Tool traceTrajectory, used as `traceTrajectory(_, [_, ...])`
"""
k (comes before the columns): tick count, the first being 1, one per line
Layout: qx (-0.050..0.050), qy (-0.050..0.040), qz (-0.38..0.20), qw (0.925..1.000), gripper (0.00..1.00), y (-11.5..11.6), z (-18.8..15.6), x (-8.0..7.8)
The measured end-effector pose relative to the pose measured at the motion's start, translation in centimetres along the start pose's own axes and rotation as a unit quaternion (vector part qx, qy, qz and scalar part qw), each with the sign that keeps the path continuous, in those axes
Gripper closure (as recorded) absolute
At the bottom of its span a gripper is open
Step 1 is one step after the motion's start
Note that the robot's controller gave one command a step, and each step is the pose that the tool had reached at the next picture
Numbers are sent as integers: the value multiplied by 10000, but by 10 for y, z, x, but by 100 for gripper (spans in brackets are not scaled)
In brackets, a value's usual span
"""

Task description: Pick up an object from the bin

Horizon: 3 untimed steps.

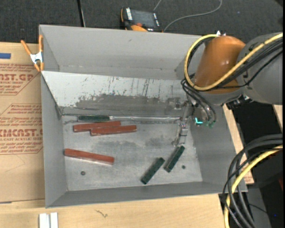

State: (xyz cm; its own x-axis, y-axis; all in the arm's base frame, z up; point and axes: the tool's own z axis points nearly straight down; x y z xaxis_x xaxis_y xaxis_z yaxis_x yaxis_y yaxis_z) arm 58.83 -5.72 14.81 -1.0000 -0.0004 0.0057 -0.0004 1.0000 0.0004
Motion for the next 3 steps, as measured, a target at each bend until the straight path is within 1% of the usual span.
traceTrajectory(1, [-3, 11, -478, 9989, 0, -2, 82, 65])
traceTrajectory(2, [-1, -16, -482, 9988, 100, -1, 78, 62])
traceTrajectory(3, [4, -43, -480, 9988, 0, -2, 78, 61])
